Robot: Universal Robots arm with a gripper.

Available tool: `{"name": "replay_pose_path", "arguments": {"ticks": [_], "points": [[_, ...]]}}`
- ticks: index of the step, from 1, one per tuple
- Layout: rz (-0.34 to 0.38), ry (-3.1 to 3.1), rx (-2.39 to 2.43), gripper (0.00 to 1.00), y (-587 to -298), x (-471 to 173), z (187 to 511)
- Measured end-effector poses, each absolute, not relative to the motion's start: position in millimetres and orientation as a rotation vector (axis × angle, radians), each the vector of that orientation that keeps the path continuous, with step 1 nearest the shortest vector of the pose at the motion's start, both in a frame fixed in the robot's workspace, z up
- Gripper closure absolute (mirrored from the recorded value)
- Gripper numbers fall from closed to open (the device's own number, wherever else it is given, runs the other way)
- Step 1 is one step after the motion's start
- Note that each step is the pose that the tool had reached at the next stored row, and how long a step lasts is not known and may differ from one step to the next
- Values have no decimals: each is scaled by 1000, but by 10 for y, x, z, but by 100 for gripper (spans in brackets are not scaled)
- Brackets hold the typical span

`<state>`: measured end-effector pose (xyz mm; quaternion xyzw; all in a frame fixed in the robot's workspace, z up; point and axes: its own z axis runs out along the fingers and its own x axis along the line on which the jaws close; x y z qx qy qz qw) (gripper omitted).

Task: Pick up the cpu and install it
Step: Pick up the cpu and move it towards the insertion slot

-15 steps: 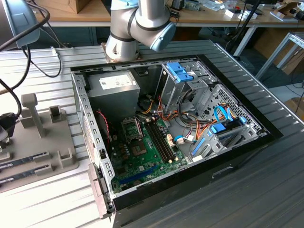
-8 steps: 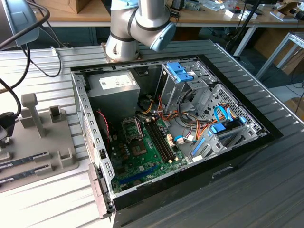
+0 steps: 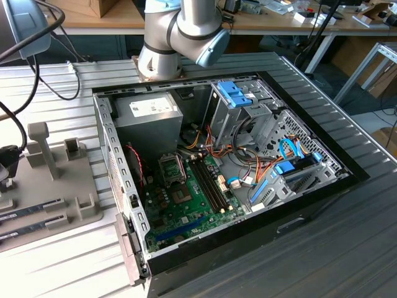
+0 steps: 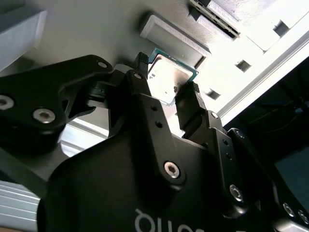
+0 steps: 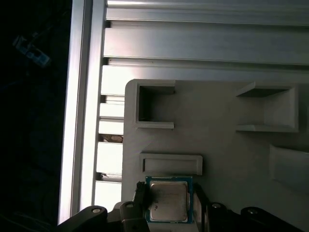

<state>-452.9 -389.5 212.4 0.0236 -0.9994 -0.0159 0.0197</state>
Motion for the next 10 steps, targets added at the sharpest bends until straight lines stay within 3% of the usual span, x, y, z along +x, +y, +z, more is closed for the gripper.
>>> {"name": "replay_pose_path", "arguments": {"ticks": [10], "points": [[-49, -3101, 73, 53, -3895, -4529, 2203]]}}
